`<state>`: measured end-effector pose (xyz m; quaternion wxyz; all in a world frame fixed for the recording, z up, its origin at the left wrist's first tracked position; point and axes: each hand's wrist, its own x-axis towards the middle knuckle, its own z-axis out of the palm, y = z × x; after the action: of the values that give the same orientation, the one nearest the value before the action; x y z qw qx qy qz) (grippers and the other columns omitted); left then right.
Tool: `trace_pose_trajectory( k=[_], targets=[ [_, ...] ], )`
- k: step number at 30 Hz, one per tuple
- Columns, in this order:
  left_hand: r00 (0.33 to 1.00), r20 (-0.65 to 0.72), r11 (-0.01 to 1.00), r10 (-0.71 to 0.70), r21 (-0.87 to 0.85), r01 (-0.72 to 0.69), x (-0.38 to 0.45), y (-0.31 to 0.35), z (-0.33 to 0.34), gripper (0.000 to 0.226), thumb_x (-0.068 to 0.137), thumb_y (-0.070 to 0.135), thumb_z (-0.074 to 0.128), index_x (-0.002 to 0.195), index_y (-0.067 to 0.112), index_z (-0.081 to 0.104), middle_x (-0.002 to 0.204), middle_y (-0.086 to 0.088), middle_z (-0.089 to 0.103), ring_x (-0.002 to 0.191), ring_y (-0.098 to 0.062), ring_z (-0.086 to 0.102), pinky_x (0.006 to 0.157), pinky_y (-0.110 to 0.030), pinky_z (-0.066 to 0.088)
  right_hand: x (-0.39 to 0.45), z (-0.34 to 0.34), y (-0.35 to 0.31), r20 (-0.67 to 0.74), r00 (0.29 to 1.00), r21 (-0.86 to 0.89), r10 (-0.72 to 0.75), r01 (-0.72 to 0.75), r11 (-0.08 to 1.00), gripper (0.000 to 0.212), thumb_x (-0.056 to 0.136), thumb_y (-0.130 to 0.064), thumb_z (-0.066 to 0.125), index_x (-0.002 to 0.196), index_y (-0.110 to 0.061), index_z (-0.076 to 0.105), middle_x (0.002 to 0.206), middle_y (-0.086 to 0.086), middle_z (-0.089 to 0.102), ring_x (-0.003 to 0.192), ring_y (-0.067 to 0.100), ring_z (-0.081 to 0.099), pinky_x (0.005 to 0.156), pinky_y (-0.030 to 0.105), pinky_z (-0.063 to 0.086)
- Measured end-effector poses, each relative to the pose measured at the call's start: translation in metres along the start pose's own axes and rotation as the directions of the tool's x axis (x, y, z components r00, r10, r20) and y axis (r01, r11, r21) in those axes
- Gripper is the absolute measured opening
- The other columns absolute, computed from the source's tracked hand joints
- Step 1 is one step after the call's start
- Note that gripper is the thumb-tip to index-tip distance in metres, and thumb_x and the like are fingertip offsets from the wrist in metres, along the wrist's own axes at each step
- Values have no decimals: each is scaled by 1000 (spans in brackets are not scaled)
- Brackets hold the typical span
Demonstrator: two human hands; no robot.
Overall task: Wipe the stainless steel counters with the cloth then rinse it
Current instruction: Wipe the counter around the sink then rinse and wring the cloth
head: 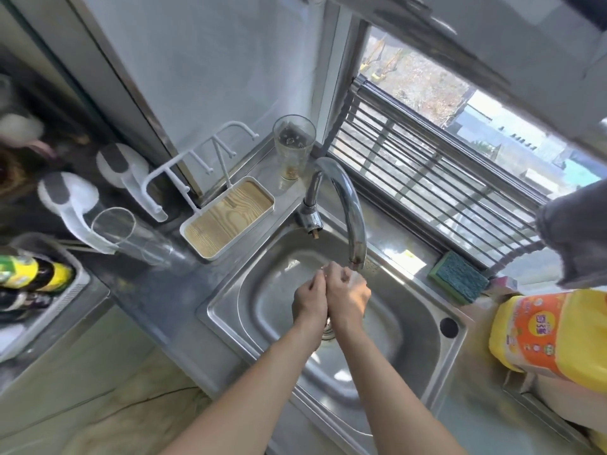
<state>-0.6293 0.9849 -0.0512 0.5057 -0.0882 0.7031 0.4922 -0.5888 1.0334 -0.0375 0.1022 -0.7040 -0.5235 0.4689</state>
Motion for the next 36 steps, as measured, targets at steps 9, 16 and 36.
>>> trace_pose_trajectory(
  k=[9, 16, 36],
  targets=[
    [996, 58, 990, -67, -119, 73, 7, 22, -6, 42, 98, 55, 58, 88, 14, 66, 73, -3, 70, 54, -16, 65, 50, -21, 49, 12, -19, -9, 355, 856, 644, 377, -516, 565, 32, 97, -28, 46, 69, -15, 57, 57, 5, 62, 57, 26, 59, 57, 29, 47],
    [997, 76, 999, -8, 40, 5, 7, 18, 13, 65, 100, 64, 32, 118, 13, 68, 119, -12, 71, 110, -28, 66, 108, -44, 49, -9, -3, 22, 218, 972, 434, 83, -173, 884, 33, 86, -55, 72, 101, -27, 64, 90, -1, 74, 82, 16, 70, 76, 34, 57],
    [999, 45, 999, 28, -43, -26, -6, 15, 1, 36, 105, 47, 43, 112, 16, 59, 107, -9, 66, 93, -21, 67, 75, -32, 55, -3, -33, 2, 262, 896, 601, 360, -443, 665, 29, 97, -43, 59, 88, -18, 70, 87, 10, 74, 73, 24, 67, 72, 32, 53]
  ],
)
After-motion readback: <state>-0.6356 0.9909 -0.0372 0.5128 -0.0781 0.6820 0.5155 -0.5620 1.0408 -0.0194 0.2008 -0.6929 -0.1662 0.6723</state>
